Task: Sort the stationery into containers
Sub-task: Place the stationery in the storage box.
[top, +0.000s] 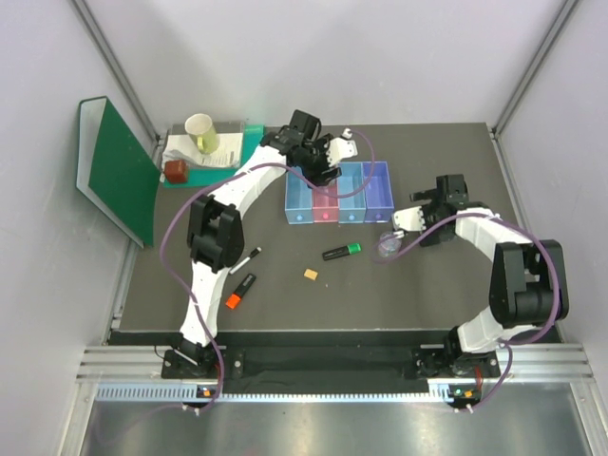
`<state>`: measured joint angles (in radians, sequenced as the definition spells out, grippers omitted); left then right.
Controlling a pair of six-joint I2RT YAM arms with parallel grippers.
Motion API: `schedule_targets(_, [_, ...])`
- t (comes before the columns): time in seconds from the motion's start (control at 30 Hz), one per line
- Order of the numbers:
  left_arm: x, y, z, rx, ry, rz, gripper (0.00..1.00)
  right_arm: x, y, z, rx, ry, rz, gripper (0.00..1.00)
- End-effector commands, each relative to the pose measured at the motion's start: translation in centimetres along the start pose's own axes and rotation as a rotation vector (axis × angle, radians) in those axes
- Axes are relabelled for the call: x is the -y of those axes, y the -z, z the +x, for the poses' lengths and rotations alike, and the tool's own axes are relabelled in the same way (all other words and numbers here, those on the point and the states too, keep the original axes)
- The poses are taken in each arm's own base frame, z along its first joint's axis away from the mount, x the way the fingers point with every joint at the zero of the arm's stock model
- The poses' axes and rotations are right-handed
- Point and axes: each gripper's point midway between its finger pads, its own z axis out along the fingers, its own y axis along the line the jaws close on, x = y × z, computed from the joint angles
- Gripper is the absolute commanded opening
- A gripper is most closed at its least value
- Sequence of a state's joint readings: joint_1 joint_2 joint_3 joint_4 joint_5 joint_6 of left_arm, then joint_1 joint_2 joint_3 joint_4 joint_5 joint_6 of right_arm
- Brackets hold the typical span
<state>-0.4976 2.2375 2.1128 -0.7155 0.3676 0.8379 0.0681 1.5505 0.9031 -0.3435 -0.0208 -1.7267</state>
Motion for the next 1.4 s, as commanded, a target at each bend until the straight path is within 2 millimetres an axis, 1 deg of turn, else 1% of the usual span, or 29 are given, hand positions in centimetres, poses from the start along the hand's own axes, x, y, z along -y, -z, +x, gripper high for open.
schedule_targets(0.0, [-1.9,0.0,-1.6,0.051,-0.062,-0.066,0.06,1.0,0.5,-0.6,0.040,0.036,0.029,0.97])
schedule_targets(0.07, [-1.9,-0.3,-1.3,0.043,-0.059,-0.066,0.09,1.0,0.1,-0.8,0.045,0.044,0.020,0.96])
schedule_targets(0.1, [-1.9,-0.5,-1.2,0.042,-0.058,-0.067,0.13,0.9,0.0,-0.9,0.050,0.053,0.015,0.95])
schedule_targets(0.17, [-1.9,-0.8,-0.9,0.036,-0.057,-0.068,0.16,0.9,-0.4,-1.5,0.061,0.071,0.012,0.95])
schedule_targets(0.2, [-1.9,-0.9,-0.8,0.035,-0.057,-0.069,0.18,1.2,-0.5,-1.7,0.067,0.082,0.026,0.96])
schedule_targets(0.4, [-2.1,-1.6,-0.4,0.028,-0.053,-0.077,0.23,1.7,-1.6,-2.8,0.089,0.103,0.016,0.95])
schedule_targets(0.43, [-2.1,-1.7,-0.3,0.027,-0.050,-0.080,0.29,1.9,-1.6,-2.9,0.093,0.106,0.020,0.95])
schedule_targets(0.5, [-2.2,-1.8,-0.2,0.026,-0.050,-0.084,0.35,1.9,-1.9,-3.5,0.106,0.117,0.013,0.95])
schedule_targets(0.53, [-2.2,-1.9,-0.2,0.025,-0.049,-0.085,0.40,1.8,-2.0,-3.7,0.110,0.123,0.007,0.95])
schedule_targets(0.6, [-2.2,-1.9,0.0,0.023,-0.046,-0.085,0.44,1.4,-2.3,-4.1,0.119,0.137,-0.010,0.93])
schedule_targets(0.67, [-2.2,-1.9,-0.2,0.026,-0.044,-0.088,0.51,1.1,-2.6,-4.5,0.131,0.149,-0.026,0.92])
schedule_targets(0.73, [-2.2,-1.8,-0.3,0.028,-0.041,-0.088,0.55,1.0,-2.7,-4.7,0.140,0.153,-0.035,0.88])
schedule_targets(0.77, [-2.2,-1.6,-0.4,0.029,-0.040,-0.089,0.60,0.7,-3.1,-4.8,0.148,0.152,-0.052,0.86])
schedule_targets(0.8, [-2.4,-1.5,-0.5,0.034,-0.038,-0.093,0.62,0.5,-3.2,-4.8,0.151,0.151,-0.064,0.85])
schedule_targets(0.83, [-2.3,-1.4,-0.5,0.033,-0.037,-0.091,0.65,1.1,-3.2,-4.8,0.154,0.151,-0.060,0.85])
schedule_targets(0.87, [-2.3,-1.1,-0.9,0.043,-0.037,-0.092,0.67,0.4,-3.6,-5.1,0.173,0.144,-0.096,0.84])
schedule_targets(0.9, [-2.2,-1.0,-0.9,0.043,-0.033,-0.092,0.69,0.2,-3.7,-5.3,0.185,0.138,-0.114,0.84])
schedule_targets(0.93, [-2.3,-0.8,-1.1,0.047,-0.031,-0.094,0.71,1.3,-3.5,-5.2,0.188,0.133,-0.107,0.86])
schedule_targets(0.97, [-2.2,-0.4,-1.6,0.058,-0.031,-0.095,0.72,0.1,-4.0,-5.7,0.214,0.118,-0.169,0.89])
schedule_targets(1.0, [-2.3,-0.1,-1.9,0.064,-0.026,-0.099,0.75,0.1,-3.9,-5.8,0.221,0.117,-0.191,0.89])
schedule_targets(1.03, [-2.1,0.1,-2.1,0.068,-0.026,-0.097,0.76,1.5,-3.7,-5.6,0.219,0.121,-0.185,0.91])
schedule_targets(1.07, [-2.3,0.9,-2.7,0.080,-0.029,-0.107,0.76,0.4,-4.2,-5.8,0.234,0.104,-0.250,0.93])
schedule_targets(1.1, [-2.0,1.1,-3.0,0.086,-0.019,-0.101,0.77,1.5,-4.1,-5.8,0.238,0.100,-0.240,0.93])
schedule_targets(1.2, [-1.8,2.8,-4.2,0.110,-0.014,-0.100,0.78,0.8,-4.6,-5.9,0.250,0.107,-0.285,0.94])
schedule_targets(1.23, [-1.4,3.1,-4.1,0.108,-0.010,-0.091,0.78,0.7,-4.7,-5.9,0.253,0.111,-0.286,0.94])
schedule_targets(1.27, [-1.5,4.0,-4.8,0.121,-0.014,-0.100,0.79,0.5,-4.7,-6.0,0.260,0.124,-0.288,0.92])
schedule_targets(1.3, [-1.3,4.3,-4.8,0.121,-0.014,-0.098,0.79,0.1,-4.8,-6.0,0.261,0.126,-0.298,0.91])
schedule_targets(1.33, [-1.1,4.4,-4.5,0.115,-0.013,-0.096,0.80,-0.1,-4.8,-6.1,0.263,0.130,-0.304,0.87])
schedule_targets(1.37, [-1.1,4.8,-4.7,0.116,-0.015,-0.102,0.80,-0.4,-4.9,-6.1,0.264,0.132,-0.311,0.79])
